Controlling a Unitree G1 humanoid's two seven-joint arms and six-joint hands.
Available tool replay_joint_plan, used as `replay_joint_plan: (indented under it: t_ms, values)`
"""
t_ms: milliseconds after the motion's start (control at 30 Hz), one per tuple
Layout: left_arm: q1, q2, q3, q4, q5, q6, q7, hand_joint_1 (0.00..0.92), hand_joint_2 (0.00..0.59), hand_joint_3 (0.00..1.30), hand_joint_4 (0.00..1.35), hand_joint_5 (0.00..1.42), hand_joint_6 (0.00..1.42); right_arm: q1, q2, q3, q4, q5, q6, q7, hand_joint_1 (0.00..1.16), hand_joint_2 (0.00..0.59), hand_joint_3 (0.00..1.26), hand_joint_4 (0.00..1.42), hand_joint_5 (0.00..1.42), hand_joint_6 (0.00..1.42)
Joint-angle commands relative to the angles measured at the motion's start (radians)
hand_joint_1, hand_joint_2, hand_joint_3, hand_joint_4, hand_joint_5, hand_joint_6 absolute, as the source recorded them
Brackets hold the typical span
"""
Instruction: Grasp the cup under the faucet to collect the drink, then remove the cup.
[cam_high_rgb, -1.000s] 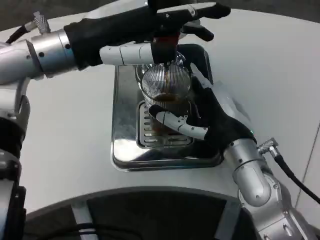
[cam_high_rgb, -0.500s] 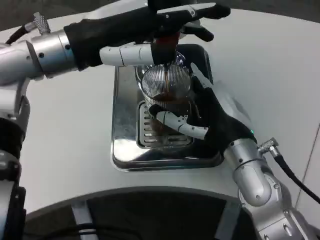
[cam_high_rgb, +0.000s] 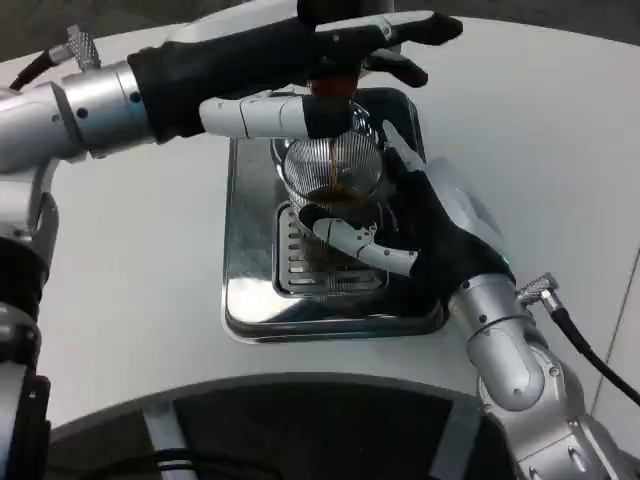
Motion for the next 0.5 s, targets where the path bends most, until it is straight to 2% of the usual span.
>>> replay_joint_plan:
  t_ms: [33,267,500]
  values:
    - [0.052,0.017,-0.020,0.005,0.037,0.007,-0.025,0.000,0.070,0.08,0.04,0.16,0.00,0.014,0.006,0.002,-0.017,0.007,0.004,-0.012,0.44,0.187,0.00,0.00,0.00,0.00]
    - [0.056,0.017,-0.015,-0.003,0.025,0.027,-0.030,0.000,0.071,0.08,0.05,0.16,0.00,0.020,0.007,0.003,-0.029,0.005,0.009,-0.010,0.44,0.188,0.00,0.00,0.00,0.00]
    - [0.052,0.010,0.015,-0.009,-0.017,0.105,-0.029,0.000,0.071,0.08,0.06,0.18,0.02,0.025,0.008,0.005,-0.039,0.003,0.015,-0.008,0.44,0.188,0.00,0.00,0.00,0.00]
